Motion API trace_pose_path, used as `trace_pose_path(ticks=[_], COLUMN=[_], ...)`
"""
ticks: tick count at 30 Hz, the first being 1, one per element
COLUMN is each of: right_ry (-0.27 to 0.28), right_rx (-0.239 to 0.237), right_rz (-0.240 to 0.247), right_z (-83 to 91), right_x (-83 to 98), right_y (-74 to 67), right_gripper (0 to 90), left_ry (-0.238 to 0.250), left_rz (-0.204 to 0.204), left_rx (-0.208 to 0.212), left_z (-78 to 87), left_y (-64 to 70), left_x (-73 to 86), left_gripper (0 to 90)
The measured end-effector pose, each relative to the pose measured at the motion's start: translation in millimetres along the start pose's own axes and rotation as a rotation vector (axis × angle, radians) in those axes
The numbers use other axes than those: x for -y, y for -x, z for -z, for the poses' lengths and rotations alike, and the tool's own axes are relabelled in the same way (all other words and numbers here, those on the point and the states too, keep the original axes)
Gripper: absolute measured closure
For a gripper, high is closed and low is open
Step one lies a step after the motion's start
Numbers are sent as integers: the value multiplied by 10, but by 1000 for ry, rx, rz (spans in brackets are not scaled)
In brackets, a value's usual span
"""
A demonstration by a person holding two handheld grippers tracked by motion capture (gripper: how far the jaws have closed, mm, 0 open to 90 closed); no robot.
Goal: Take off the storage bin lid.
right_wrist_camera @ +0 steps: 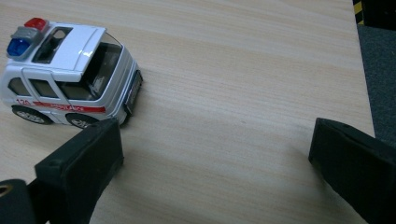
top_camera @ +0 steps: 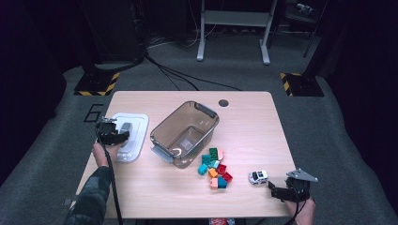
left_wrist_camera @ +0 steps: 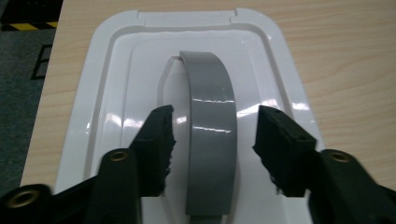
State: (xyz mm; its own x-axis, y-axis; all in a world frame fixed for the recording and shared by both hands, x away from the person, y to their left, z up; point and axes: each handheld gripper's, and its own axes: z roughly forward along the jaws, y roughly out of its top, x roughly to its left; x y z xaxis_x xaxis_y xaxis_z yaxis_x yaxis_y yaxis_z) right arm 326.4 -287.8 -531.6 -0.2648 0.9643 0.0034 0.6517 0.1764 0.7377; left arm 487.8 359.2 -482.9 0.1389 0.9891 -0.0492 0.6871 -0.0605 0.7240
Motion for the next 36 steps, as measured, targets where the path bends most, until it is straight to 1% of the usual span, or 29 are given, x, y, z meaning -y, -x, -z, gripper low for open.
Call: trace_pose_path(ticks=[5,7,8,11,14,15,17,18,20,21,23,24,26,28,30,31,32,33,34,35,36], right_ry=[1,-3,4,4,5,6,6,0,-12,-17,-29,-36,-41,-44,-53,-58,-64,-68,-63,-65,-67], right_rx=[3,8,8,7,7,9,5,-1,-10,-14,-12,-15,-21,-30,-38,-40,-33,-31,-32,-28,-26], right_rz=[-1,-14,-4,-2,-2,-6,-3,5,11,17,15,21,21,36,45,37,49,43,25,14,13], right_z=[1,6,2,5,3,3,1,0,-6,-11,-12,-14,-15,-10,-8,-11,-10,-7,-7,-1,0], right_x=[2,7,10,15,16,15,12,6,-13,-21,-34,-42,-49,-47,-55,-66,-74,-75,-67,-63,-66], right_y=[-2,-11,-4,-5,-5,-8,-12,-16,-36,-44,-46,-43,-38,-25,-18,-25,-17,-23,-37,-43,-38], right_gripper=[21,15,14,12,10,10,10,10,5,2,0,0,0,0,0,0,0,0,0,0,3], left_ry=[43,49,55,69,88,83,72,74,52,55,48,51,26,22,16,15,19,14,22,18,15], left_rz=[-9,-21,-18,-40,-63,-72,-88,-102,-139,-146,-160,-164,-180,-193,-195,-206,-213,-212,-212,-215,-230], left_rx=[44,57,68,86,98,105,116,110,114,111,112,108,121,107,111,106,102,104,98,100,89], left_z=[192,268,310,423,535,566,633,663,741,759,794,789,777,765,759,746,733,731,740,756,743], left_y=[24,45,58,112,189,200,256,288,365,397,446,469,522,565,589,608,623,627,630,634,643], left_x=[84,131,161,269,423,465,606,678,864,940,1056,1105,1215,1303,1355,1380,1409,1414,1417,1417,1418], left_gripper=[275,234,213,162,144,137,108,95,75,62,52,48,34,23,20,14,8,9,4,4,6])
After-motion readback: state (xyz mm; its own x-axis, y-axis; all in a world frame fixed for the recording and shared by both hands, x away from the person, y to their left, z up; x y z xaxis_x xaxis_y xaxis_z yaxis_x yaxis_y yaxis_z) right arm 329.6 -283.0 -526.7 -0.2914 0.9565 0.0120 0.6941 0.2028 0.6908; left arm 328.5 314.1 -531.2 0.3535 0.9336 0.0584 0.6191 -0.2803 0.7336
